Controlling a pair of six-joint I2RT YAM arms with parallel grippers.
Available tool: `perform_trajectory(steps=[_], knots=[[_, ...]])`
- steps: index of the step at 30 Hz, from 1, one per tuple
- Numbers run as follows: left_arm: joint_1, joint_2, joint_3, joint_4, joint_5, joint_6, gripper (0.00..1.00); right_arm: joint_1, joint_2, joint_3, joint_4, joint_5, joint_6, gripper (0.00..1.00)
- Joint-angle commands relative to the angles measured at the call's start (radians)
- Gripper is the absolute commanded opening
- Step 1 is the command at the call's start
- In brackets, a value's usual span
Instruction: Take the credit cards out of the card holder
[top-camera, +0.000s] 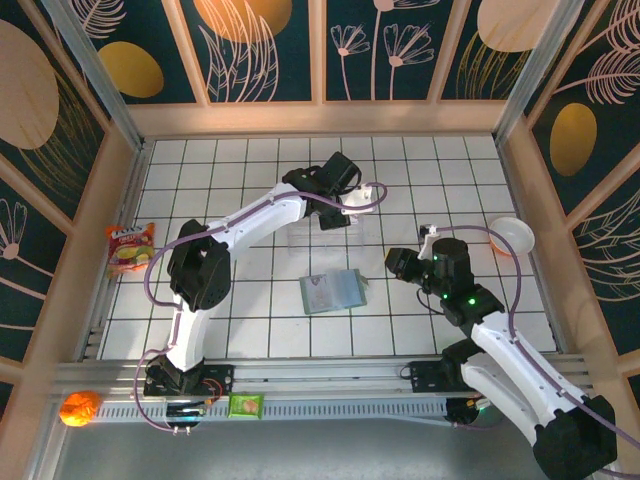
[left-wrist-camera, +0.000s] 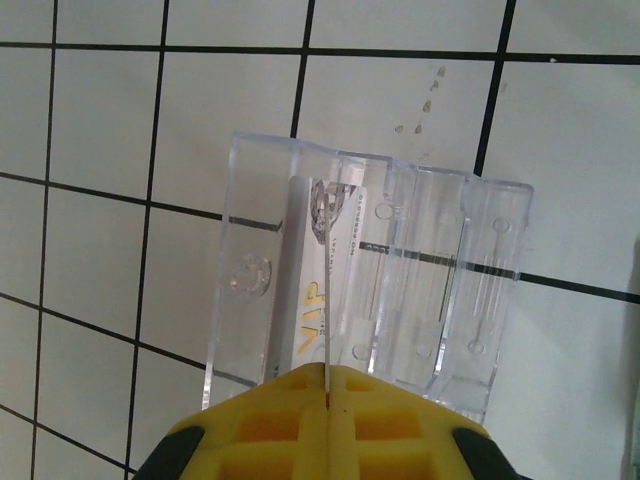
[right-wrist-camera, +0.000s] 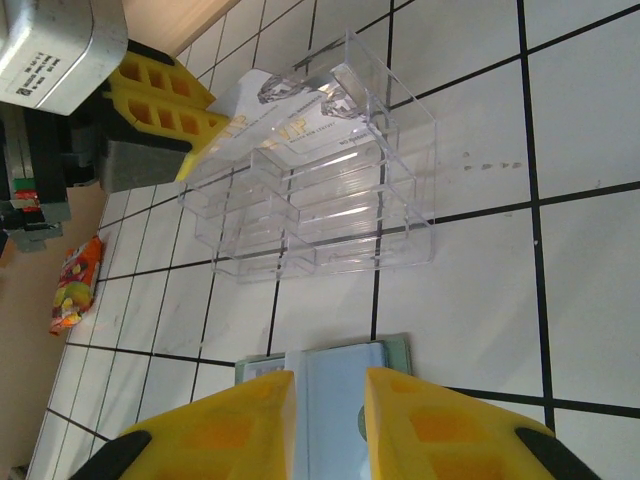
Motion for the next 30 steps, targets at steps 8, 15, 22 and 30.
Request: perform_trajectory(steps=[8,15,22,30], knots=[[0.000,-0.020,-0.057,0.079,-0.019,0.057,0.00,-0.017,0.021,0.005,0.041,-0.029,0.014,0.25],[-0.001,-0.021,-0.089,0.125,-0.036,0.063,0.00,-0.017,0.037,0.008,0.053,-0.038,0.022,0.25],[-0.001,-0.026,-0.115,0.147,-0.025,0.053,0.00,-0.016,0.045,0.010,0.063,-0.043,0.027,0.25],[-0.001,-0.046,-0.117,0.190,-0.060,0.007,0.23,-0.017,0.046,0.006,0.065,-0.052,0.028,0.25]])
